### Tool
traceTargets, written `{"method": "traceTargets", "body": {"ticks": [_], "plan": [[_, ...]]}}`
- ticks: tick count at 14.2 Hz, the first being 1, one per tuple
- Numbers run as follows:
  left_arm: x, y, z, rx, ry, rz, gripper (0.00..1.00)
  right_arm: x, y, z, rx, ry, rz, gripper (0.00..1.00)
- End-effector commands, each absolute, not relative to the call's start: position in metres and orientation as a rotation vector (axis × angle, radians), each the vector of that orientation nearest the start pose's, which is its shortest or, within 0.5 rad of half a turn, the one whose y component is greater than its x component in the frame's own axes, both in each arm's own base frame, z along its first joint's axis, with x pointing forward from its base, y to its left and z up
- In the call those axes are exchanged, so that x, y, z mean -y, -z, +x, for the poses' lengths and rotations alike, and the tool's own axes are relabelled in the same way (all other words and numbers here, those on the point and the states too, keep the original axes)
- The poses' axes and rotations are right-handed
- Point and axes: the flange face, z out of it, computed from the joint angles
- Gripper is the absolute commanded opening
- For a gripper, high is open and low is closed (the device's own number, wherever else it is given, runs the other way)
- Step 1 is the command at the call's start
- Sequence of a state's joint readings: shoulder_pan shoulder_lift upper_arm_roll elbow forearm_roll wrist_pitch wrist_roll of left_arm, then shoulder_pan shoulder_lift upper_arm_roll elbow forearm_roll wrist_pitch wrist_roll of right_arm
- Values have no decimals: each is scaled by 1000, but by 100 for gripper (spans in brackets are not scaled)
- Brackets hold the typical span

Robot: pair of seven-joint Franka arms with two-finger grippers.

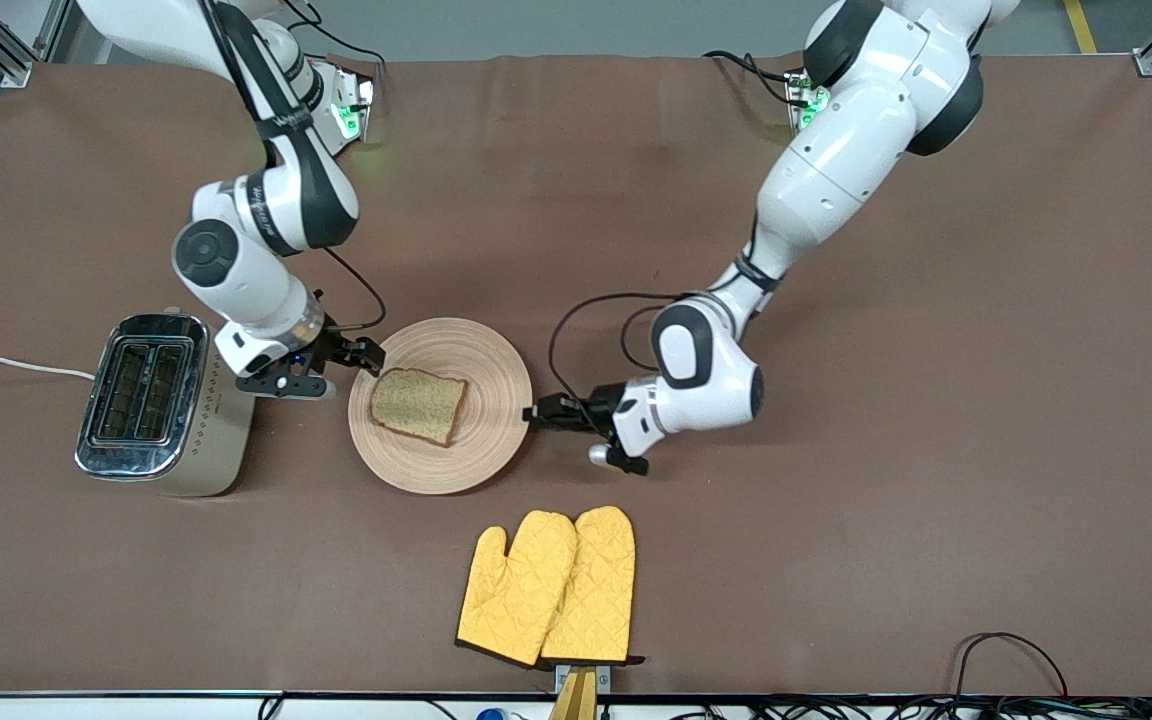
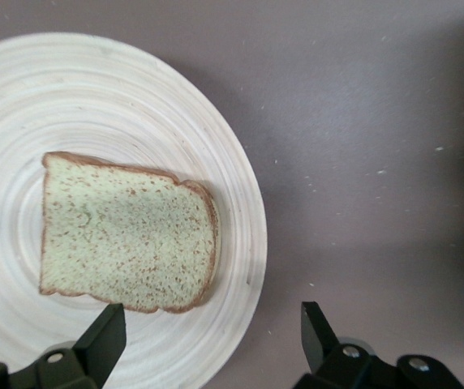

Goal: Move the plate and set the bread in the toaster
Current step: 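Withdraw the left gripper while the right gripper lowers onto the bread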

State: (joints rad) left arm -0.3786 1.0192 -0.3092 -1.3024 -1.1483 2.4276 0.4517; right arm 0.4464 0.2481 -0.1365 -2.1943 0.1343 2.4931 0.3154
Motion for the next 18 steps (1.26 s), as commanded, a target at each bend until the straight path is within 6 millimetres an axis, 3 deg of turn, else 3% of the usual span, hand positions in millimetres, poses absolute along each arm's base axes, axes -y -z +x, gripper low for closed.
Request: {"method": "traceTargets", "body": {"ticks": [1, 4, 6, 9, 12, 15, 17, 18], "plan": [[379, -183, 653, 145, 136, 2161, 100, -173, -254, 534, -238, 82, -3054, 90], [293, -199, 689, 201, 184, 2183, 100, -182, -234, 530, -270, 67, -3039, 80], [235, -219, 709, 252, 191, 2225, 100, -175, -232, 534, -331, 48, -3018, 67], [162, -255, 731, 377, 211, 2332, 100, -176, -230, 540, -385, 40, -3003, 59], [124, -313, 741, 572, 122, 2559, 100, -182, -230, 542, -410, -1, -3004, 49], [104, -385, 744, 819, 7, 2778, 100, -182, -226, 542, -411, -8, -3008, 44], [92, -446, 738, 777, -94, 2868, 100, -183, -222, 544, -417, -14, -3011, 41], [73, -469, 736, 724, -133, 2914, 100, -182, -222, 544, -424, -19, -3010, 39]]}}
